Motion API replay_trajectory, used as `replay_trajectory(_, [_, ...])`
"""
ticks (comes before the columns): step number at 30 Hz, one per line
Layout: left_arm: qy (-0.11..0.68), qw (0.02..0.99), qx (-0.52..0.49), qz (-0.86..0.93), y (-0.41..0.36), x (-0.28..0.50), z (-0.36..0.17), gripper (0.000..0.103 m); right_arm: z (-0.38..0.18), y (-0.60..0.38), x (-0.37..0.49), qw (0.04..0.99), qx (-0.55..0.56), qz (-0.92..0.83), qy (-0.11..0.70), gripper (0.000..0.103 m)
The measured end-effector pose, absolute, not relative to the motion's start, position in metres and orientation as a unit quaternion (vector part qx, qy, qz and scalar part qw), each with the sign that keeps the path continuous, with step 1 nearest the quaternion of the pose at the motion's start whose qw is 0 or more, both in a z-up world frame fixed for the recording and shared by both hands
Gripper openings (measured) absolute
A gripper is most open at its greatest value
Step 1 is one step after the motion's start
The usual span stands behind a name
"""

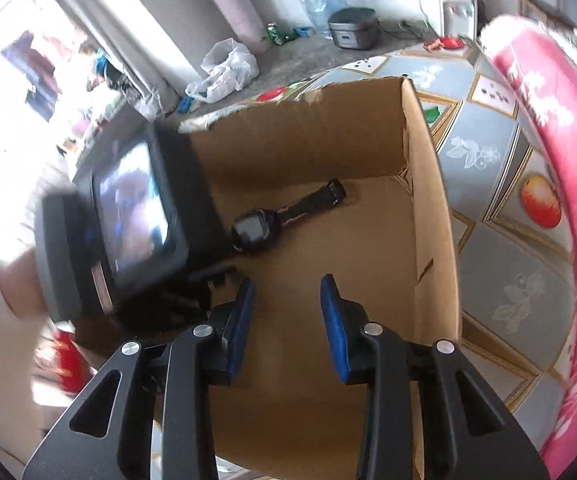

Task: Organize jewelry
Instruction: 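Withdraw both open tools up out of the box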

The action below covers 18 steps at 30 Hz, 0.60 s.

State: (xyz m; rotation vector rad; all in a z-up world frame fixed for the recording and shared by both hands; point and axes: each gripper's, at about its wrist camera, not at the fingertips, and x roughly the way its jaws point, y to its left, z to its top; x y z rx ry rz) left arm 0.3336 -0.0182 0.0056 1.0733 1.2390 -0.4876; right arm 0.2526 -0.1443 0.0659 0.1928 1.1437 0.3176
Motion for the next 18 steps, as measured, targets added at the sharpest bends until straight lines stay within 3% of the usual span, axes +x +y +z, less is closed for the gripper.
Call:
replay_trajectory(6, [0.483,0.659,0.540,-0.203,-0.020,0.326,-0.002,0.062,0.049,-0.139,0.250,0.810,0.095,0.173,0.552,0.034])
replay_trajectory(12, [0.444,0.648,0.576,-0.224,-0.012,0.310,-0.014,0.041,0.035,-0.124,0.245,0.799,0.083,0.184,0.566,0.034])
replay_trajectory(18, [0.423,0.654,0.583,-0.231,-0.008,0.294,-0.014,0.039,0.032,-0.126,0.245,0.791,0.103,0.200,0.568,0.034])
